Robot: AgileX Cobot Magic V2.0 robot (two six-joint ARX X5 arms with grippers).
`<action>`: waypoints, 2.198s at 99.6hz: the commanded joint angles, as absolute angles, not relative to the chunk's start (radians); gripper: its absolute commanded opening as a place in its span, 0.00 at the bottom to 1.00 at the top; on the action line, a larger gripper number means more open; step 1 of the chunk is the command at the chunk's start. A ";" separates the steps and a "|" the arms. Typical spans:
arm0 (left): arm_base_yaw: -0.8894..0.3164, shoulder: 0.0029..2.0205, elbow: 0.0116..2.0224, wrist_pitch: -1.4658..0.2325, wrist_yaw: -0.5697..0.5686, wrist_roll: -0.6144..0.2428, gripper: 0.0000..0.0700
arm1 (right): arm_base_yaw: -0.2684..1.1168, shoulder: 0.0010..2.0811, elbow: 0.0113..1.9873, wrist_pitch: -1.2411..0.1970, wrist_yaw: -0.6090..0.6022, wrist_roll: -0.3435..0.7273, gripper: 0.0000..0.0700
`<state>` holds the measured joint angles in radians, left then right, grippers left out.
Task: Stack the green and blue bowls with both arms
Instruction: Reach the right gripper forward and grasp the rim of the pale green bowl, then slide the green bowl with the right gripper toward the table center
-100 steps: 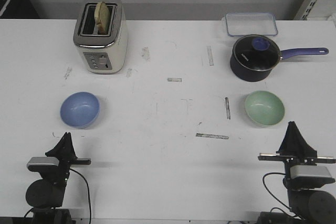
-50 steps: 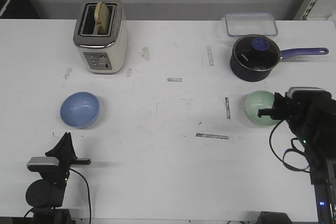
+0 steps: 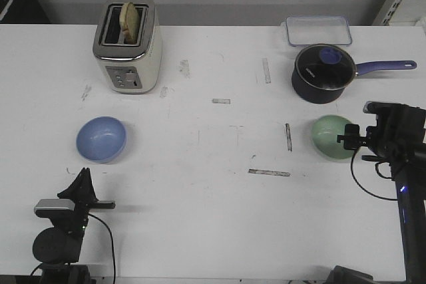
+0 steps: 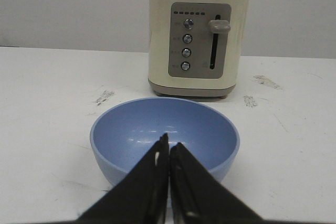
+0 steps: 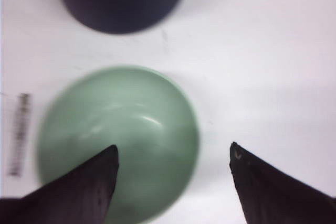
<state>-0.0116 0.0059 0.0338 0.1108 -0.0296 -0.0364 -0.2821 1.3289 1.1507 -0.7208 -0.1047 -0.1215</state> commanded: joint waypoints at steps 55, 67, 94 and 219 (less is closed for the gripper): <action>-0.013 0.005 0.014 0.123 -0.033 -0.039 0.00 | -0.313 1.592 1.151 -0.604 -0.107 -0.139 0.25; -0.013 0.005 0.014 0.123 -0.033 -0.039 0.00 | -0.313 1.593 1.143 -0.595 -0.107 -0.139 0.00; -0.013 0.005 0.014 0.126 -0.033 -0.039 0.00 | -0.307 1.534 1.155 -0.601 -0.142 -0.120 0.00; -0.013 0.005 0.014 0.129 -0.033 -0.039 0.00 | 0.651 1.671 1.224 -0.632 -0.228 -0.001 0.00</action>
<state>-0.0116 0.0059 0.0338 0.1127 -0.0296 -0.0364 0.6426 1.6485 1.2148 -0.6418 -0.2310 -0.0025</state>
